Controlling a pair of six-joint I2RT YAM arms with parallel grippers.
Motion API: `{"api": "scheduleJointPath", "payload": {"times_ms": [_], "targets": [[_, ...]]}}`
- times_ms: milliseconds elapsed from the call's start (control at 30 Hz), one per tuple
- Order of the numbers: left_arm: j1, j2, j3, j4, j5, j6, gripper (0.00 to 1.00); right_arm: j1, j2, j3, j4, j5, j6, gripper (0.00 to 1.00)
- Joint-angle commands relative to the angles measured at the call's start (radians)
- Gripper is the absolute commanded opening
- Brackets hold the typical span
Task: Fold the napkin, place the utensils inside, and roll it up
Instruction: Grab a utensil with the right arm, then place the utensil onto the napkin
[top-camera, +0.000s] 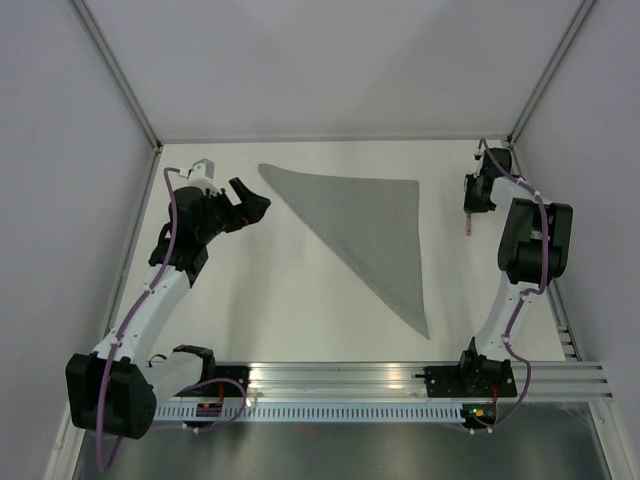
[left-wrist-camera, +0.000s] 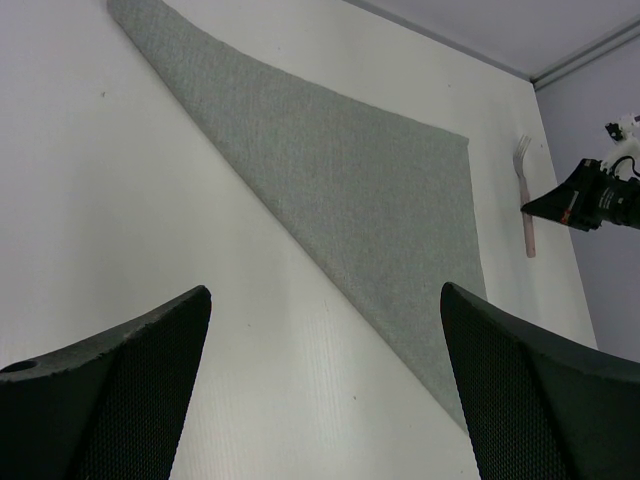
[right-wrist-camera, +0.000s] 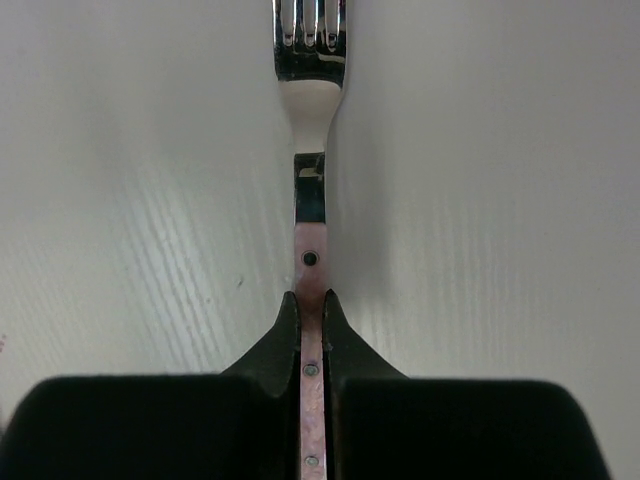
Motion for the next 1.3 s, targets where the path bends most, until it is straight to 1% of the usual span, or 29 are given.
{"api": "scheduleJointPath", "payload": {"times_ms": [0, 133, 333, 367, 400, 433, 500, 533, 667, 767, 933, 1267], "targets": [[-0.005, 0.01, 0.048, 0.005, -0.001, -0.04, 1.0, 0.029, -0.111, -0.013, -0.041, -0.055, -0.103, 0.0], [-0.003, 0.013, 0.068, -0.002, -0.002, -0.043, 0.99, 0.077, -0.194, -0.002, -0.089, -0.098, -0.16, 0.01], [-0.005, 0.004, 0.11, -0.035, -0.01, -0.037, 0.99, 0.187, -0.236, 0.033, -0.201, -0.175, -0.223, 0.01], [-0.005, 0.001, 0.122, -0.039, -0.01, -0.039, 0.99, 0.248, -0.239, 0.036, -0.224, -0.195, -0.226, 0.01], [-0.005, -0.002, 0.128, -0.044, -0.009, -0.039, 0.99, 0.272, -0.239, 0.038, -0.23, -0.198, -0.226, 0.0], [-0.003, -0.005, 0.133, -0.051, -0.009, -0.037, 0.99, 0.319, -0.233, 0.047, -0.236, -0.201, -0.223, 0.0], [-0.003, -0.013, 0.148, -0.061, -0.012, -0.039, 0.99, 0.368, -0.219, 0.068, -0.262, -0.206, -0.207, 0.01], [-0.003, -0.016, 0.159, -0.064, -0.012, -0.039, 0.99, 0.417, -0.192, 0.1, -0.273, -0.208, -0.197, 0.01], [-0.003, -0.034, 0.185, -0.097, -0.016, -0.034, 0.99, 0.514, -0.112, 0.202, -0.348, -0.229, -0.16, 0.01], [-0.003, -0.053, 0.203, -0.125, -0.022, -0.025, 0.99, 0.577, -0.063, 0.249, -0.37, -0.234, -0.112, 0.0], [-0.005, -0.08, 0.219, -0.157, -0.033, -0.019, 0.99, 0.638, 0.005, 0.265, -0.371, -0.266, -0.055, 0.0], [-0.003, -0.102, 0.214, -0.177, -0.038, -0.02, 0.99, 0.744, -0.015, 0.177, -0.238, -0.224, -0.022, 0.01]]}}
